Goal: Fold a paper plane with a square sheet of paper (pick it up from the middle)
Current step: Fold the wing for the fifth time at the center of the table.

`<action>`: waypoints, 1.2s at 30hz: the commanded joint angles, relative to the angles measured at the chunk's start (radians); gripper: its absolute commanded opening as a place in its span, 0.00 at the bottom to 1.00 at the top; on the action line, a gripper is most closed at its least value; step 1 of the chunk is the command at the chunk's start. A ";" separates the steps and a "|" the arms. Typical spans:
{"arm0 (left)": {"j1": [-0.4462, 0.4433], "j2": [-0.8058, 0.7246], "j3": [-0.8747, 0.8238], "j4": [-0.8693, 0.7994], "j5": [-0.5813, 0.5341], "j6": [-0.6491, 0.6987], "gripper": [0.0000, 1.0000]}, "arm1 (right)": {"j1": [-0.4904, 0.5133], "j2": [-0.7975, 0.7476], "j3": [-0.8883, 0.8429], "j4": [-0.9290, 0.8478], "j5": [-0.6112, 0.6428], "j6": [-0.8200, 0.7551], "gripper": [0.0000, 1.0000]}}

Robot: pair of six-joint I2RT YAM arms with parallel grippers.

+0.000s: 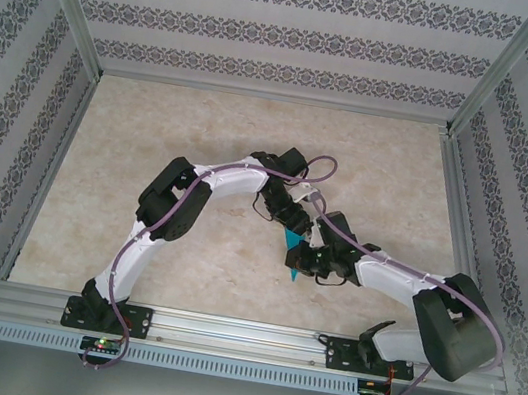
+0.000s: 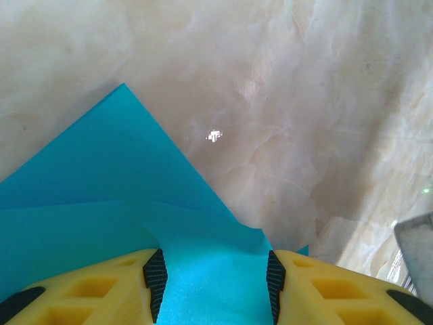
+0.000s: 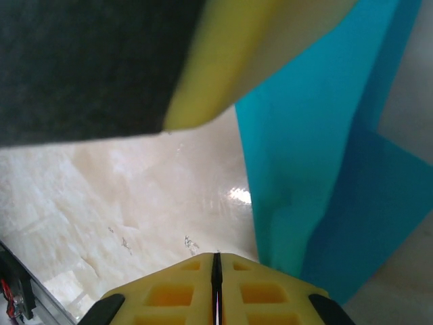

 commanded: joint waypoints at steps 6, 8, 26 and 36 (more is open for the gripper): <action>0.010 0.087 -0.036 -0.094 -0.063 0.022 0.49 | -0.048 -0.022 -0.030 0.031 -0.013 -0.024 0.10; 0.012 0.089 -0.035 -0.096 -0.063 0.022 0.49 | -0.056 -0.018 -0.038 0.039 -0.015 -0.024 0.10; 0.029 0.110 0.007 -0.112 -0.046 0.006 0.49 | -0.067 -0.047 -0.130 0.071 -0.040 -0.009 0.09; 0.041 0.094 0.047 -0.090 -0.070 -0.071 0.49 | -0.059 -0.079 -0.204 0.017 -0.024 0.005 0.09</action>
